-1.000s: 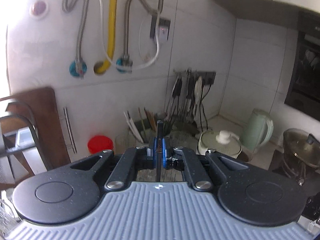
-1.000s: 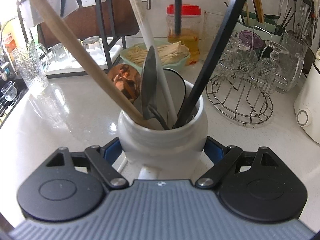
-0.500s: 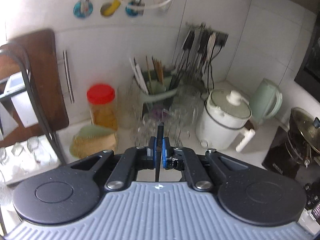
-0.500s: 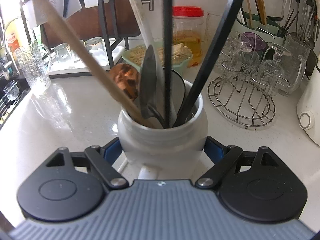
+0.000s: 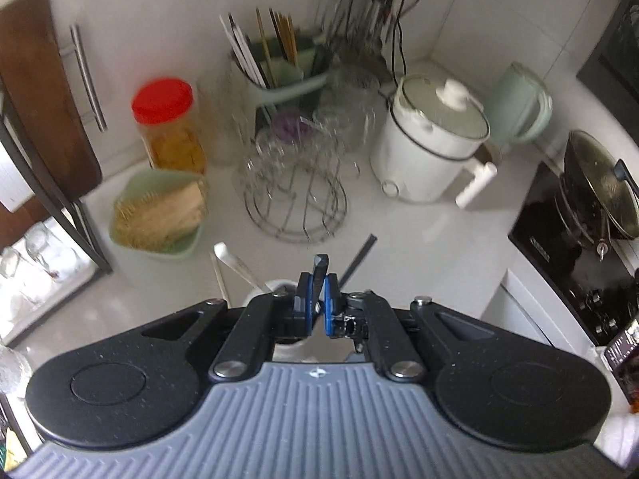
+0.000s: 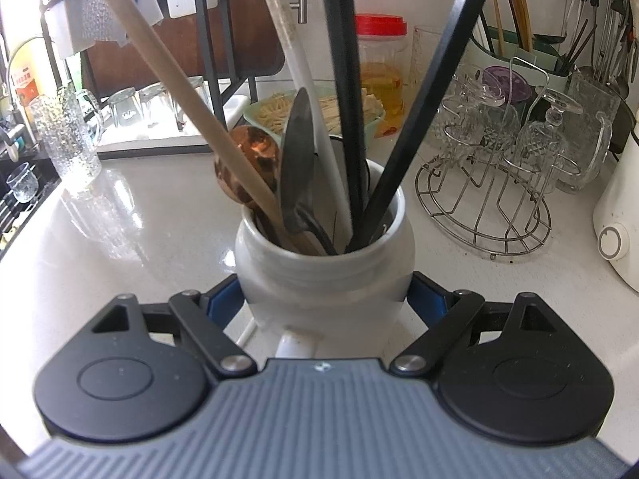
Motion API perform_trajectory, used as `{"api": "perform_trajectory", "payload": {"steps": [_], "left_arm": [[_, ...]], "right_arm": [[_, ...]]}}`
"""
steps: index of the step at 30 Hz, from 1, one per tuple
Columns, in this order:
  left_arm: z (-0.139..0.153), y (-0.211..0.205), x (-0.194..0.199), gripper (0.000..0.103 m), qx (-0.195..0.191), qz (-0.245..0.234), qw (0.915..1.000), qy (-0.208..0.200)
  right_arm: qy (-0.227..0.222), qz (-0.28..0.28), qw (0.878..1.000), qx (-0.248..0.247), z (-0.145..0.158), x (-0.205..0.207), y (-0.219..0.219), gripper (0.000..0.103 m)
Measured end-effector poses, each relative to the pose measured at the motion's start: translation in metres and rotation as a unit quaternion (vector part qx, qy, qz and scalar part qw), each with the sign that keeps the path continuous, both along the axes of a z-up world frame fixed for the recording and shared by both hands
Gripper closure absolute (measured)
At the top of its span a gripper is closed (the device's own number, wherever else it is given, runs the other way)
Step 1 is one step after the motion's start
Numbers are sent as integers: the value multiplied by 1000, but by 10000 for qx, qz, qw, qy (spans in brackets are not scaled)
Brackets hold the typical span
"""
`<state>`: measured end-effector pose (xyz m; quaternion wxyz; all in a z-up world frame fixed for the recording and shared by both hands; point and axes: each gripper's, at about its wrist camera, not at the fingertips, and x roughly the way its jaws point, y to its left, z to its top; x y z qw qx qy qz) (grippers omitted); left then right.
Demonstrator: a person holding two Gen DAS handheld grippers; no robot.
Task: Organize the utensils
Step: 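Lower the black chopstick into the jar and open the left gripper, then move the left gripper down to the white stick on the counter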
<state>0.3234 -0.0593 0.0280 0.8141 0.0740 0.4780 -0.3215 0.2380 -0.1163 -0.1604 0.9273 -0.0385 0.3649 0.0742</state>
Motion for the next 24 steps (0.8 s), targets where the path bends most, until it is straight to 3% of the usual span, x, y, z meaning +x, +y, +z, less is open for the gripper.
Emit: {"api": "perform_trajectory", "payload": {"steps": [4,12,15,17,24], "left_arm": [[-10,-4,6,97,43,5,9996,264],[-16,-2,8,96,-14,94,9995,303],[-11,0,7,95,-50,143,9998,138],[-6,3,6,87,-141,195,9997,70],[23,20,-8,77,-479,479,9964,-505]], "right_arm": [[-4,0,10000,-1,0,0,0,13],[-7,38,10000,-29,0,1,0,13],[-1,40,10000,-34,0,1,1,13],[11,55,10000,-37,1,2,1,13],[3,94,10000,-4,1,2,-1,13]]}}
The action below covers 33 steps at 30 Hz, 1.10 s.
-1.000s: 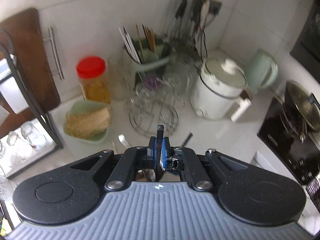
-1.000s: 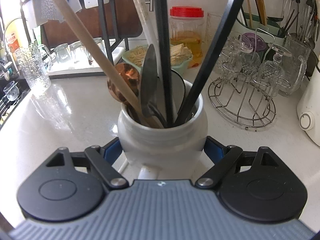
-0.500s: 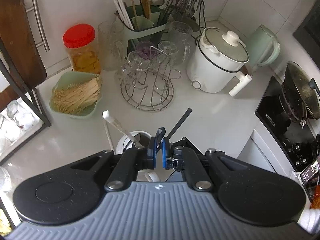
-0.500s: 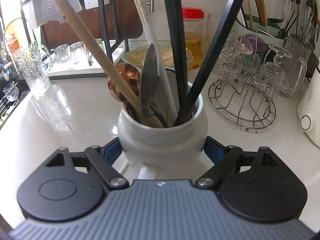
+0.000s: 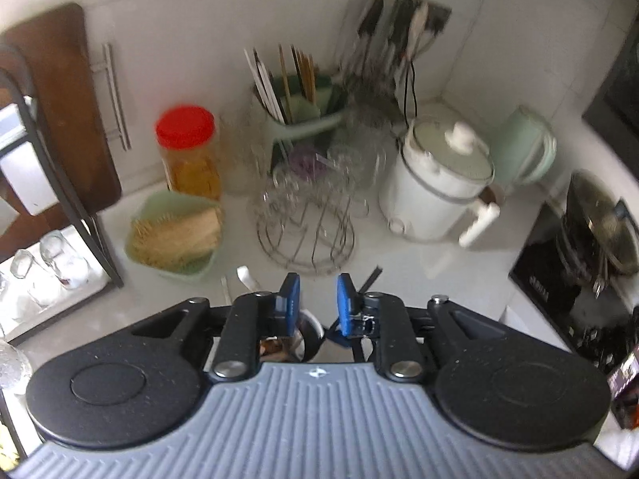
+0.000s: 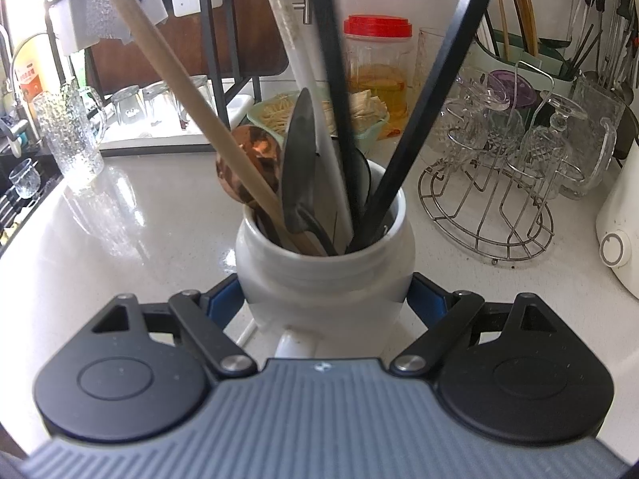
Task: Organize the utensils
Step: 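Move the left gripper down to the white stick on the counter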
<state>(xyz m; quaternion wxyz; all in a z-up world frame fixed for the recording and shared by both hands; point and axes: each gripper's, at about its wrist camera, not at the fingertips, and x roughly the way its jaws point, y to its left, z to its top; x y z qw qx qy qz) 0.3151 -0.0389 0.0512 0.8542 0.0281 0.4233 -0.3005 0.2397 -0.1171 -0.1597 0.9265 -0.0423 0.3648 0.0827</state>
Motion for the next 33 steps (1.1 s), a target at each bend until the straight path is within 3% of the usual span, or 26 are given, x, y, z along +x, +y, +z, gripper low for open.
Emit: {"api": "perform_trajectory", "payload": {"steps": [6,15,25,33], "left_arm": [[20,25,-15,73,-170,504,9969,-577],[15,81,-21,73,-262,1568,9831,-904],[-52,114,-16,73,-302,2363,9705,-379],[-122,103,0,73,-520,2419,9686,245]], "right_arm": [[-16,19,10000,41,0,-1,-1,13],[0,110,9999,101,2,-1,-4,13],[45,265,9996,114,4,-5,-19,14],[110,405,9991,77,7,-13,-38,14]]}}
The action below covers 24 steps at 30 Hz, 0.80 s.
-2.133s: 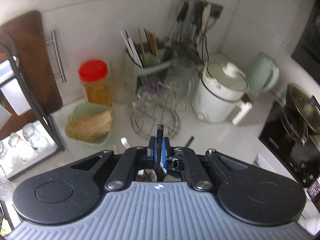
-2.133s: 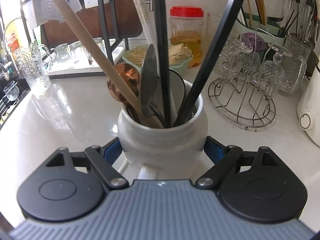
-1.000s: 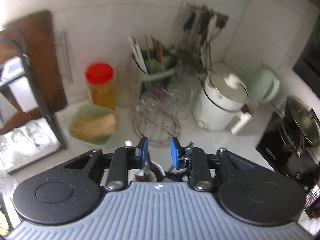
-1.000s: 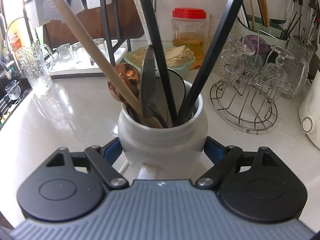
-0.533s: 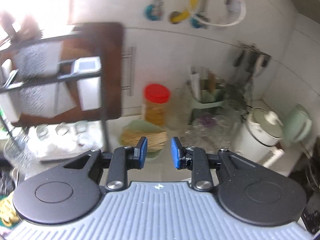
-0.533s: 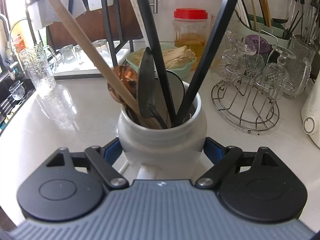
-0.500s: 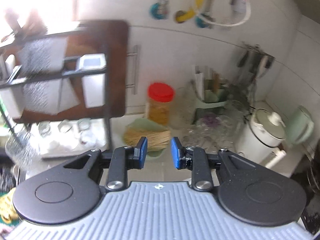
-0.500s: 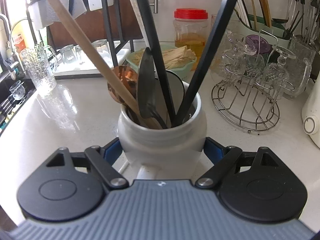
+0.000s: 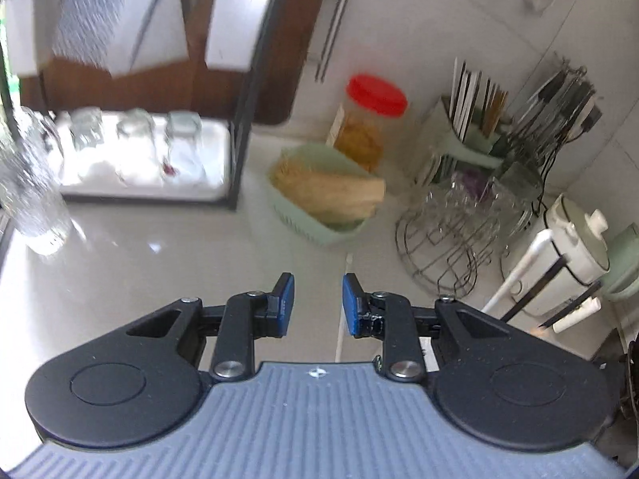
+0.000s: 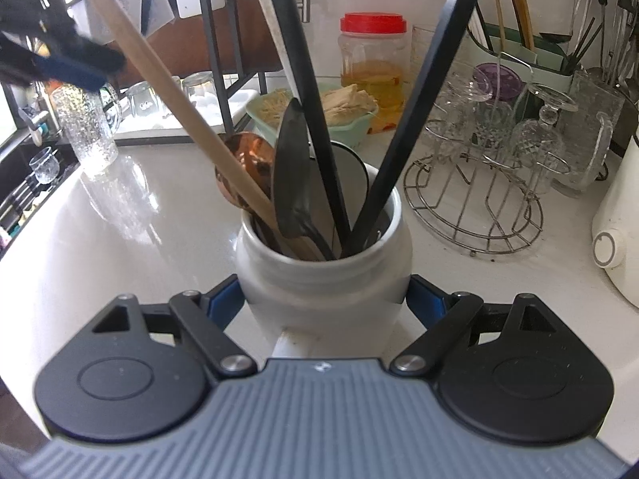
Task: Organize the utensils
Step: 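Move the left gripper down to the white stick on the counter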
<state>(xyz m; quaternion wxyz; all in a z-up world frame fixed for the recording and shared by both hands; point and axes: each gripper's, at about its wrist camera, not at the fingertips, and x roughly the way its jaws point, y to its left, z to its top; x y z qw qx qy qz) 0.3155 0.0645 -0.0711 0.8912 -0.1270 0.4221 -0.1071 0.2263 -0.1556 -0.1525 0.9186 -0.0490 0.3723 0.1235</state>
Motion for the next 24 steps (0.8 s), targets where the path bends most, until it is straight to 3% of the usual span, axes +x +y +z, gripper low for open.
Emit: {"api": "perform_trajectory", "payload": {"steps": [9,24], "left_arm": [[-66,-42,37,73,-18,-312,9987,411],[-130,-106,88,73,712,-889,9913,666]], "right_arm": [[175,197,9996,-67,3,4,-9,14],[321,358,9988,-36,5,5,-14,14]]}}
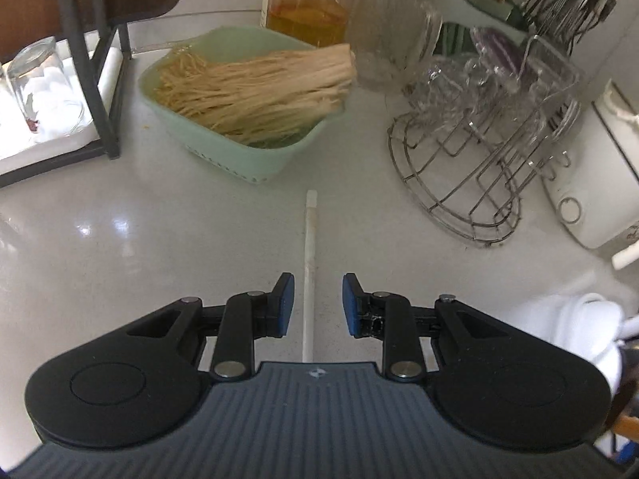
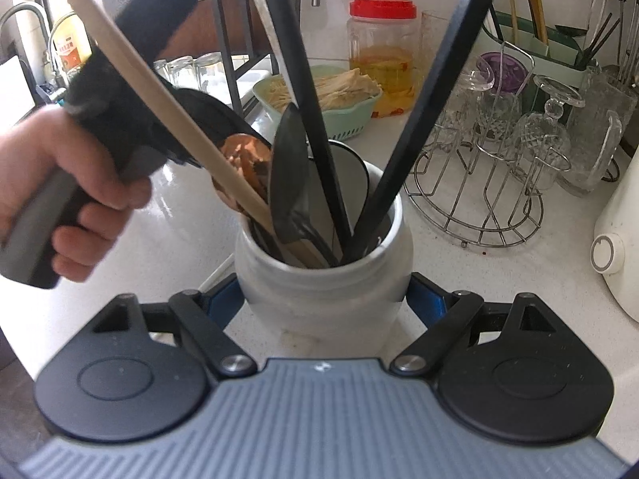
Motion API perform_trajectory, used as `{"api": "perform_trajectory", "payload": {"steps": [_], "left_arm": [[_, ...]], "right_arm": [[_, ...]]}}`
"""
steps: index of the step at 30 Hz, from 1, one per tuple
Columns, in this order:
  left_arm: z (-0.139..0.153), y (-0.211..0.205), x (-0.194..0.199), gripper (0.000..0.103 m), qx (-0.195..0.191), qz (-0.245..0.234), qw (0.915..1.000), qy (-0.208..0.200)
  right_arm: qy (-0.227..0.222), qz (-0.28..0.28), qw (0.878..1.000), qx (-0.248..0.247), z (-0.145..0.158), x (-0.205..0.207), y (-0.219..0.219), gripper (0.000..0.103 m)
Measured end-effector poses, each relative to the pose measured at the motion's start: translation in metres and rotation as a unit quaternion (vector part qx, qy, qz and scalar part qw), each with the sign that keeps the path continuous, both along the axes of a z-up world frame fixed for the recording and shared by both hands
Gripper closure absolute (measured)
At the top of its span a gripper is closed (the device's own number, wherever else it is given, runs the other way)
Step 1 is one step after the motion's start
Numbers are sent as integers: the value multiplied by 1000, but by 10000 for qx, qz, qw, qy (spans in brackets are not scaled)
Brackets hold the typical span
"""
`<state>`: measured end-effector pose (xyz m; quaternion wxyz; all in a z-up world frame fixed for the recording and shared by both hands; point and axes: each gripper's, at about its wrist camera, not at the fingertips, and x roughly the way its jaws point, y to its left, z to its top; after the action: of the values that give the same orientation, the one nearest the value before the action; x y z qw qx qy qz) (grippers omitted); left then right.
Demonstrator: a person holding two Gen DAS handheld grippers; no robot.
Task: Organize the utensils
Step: 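Move the left gripper down to the white stick on the counter, then close the left gripper on the white stick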
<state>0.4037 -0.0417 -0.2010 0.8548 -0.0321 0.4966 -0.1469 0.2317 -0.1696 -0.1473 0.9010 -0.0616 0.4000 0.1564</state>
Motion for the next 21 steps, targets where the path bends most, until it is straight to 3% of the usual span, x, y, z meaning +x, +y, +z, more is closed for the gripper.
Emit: {"api": "perform_trajectory", "payload": {"steps": [10,21], "left_arm": [[-7,-14,15,73,418,-205,9987,-184],[-10,-23,23,74,544,-352,9972,-361]], "right_arm": [[-32,2,10000,13,-2,1,0,14],[-76,58,9999,30,-2,0,-2,14]]}}
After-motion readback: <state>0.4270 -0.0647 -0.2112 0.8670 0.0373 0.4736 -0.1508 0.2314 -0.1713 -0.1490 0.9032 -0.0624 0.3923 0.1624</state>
